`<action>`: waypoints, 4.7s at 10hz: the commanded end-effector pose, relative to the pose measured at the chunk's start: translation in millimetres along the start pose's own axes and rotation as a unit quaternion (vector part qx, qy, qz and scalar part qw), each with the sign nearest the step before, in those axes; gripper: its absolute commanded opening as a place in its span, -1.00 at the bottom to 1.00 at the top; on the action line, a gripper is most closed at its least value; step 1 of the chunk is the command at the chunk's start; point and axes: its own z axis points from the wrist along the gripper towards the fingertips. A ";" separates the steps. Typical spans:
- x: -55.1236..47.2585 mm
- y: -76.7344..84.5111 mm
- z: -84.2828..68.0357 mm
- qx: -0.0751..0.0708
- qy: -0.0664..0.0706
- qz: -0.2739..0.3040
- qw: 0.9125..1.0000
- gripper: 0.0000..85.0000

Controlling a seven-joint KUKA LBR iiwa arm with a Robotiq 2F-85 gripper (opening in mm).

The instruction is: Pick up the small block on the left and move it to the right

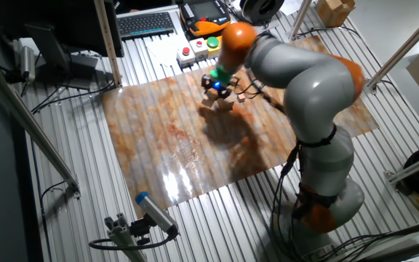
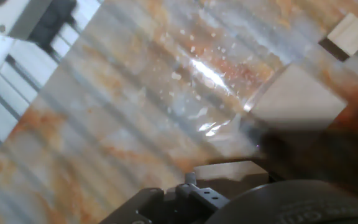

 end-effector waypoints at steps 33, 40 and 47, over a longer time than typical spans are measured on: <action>-20.7 -19.0 -6.6 0.014 0.062 -0.091 0.994 -1.00; -33.6 -43.5 -59.7 0.052 -0.013 -0.160 0.986 -1.00; -38.6 -49.1 -66.5 0.058 -0.024 -0.181 0.981 -1.00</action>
